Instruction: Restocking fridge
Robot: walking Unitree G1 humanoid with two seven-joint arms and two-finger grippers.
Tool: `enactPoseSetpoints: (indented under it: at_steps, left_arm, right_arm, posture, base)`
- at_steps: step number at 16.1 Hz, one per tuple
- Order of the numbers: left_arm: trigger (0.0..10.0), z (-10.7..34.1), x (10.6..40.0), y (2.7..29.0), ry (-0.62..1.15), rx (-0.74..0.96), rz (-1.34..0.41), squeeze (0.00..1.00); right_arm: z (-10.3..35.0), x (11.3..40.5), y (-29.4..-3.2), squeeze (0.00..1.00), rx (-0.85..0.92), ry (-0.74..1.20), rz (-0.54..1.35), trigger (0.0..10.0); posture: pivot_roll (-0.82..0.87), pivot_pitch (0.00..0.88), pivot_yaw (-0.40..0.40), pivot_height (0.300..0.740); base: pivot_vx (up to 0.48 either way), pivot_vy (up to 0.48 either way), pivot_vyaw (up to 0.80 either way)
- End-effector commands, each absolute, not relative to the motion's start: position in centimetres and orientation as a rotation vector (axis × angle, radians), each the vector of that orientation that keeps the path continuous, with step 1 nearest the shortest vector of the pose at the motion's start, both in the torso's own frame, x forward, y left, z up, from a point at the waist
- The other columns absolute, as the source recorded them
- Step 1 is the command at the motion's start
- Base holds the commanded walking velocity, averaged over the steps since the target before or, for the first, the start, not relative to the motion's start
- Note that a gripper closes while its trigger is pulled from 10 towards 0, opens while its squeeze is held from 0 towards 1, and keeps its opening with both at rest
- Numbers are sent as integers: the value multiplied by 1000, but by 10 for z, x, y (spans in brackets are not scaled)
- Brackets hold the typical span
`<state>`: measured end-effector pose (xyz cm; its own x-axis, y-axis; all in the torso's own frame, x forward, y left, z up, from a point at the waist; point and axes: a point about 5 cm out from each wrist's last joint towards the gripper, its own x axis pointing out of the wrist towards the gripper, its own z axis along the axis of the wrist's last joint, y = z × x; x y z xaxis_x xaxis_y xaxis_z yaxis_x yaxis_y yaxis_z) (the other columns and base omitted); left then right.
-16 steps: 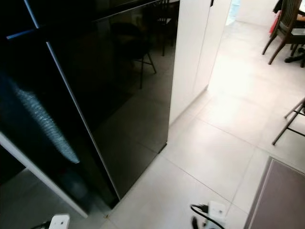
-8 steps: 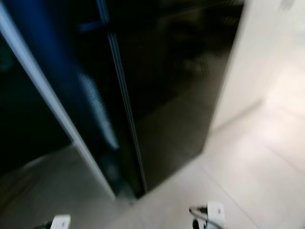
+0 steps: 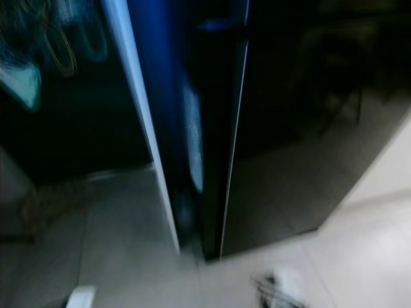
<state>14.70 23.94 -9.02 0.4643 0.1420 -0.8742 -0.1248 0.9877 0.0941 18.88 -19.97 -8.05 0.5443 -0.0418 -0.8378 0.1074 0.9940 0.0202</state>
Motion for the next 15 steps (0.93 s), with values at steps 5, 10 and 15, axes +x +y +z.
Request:
enactPoseSetpoints:
  at_steps: [5,10,15]
  left_arm:
    - [10000,-89,156,229,1046,-23,162,0]
    - [10000,-90,156,226,1048,-31,163,0]
    - [10000,-89,155,230,1046,-23,174,0]
  right_arm:
    - [-84,175,-215,0,32,1037,-96,10000]
    - [-83,176,-218,0,19,1042,-87,10000]
    - [-84,176,-215,0,22,1045,-73,10000]
  posture:
    - [-6,0,-45,740]
    - [-7,0,-54,740]
    - [-3,0,-43,740]
  base:
    - [0,0,670]
    - [0,0,631]
    - [0,0,620]
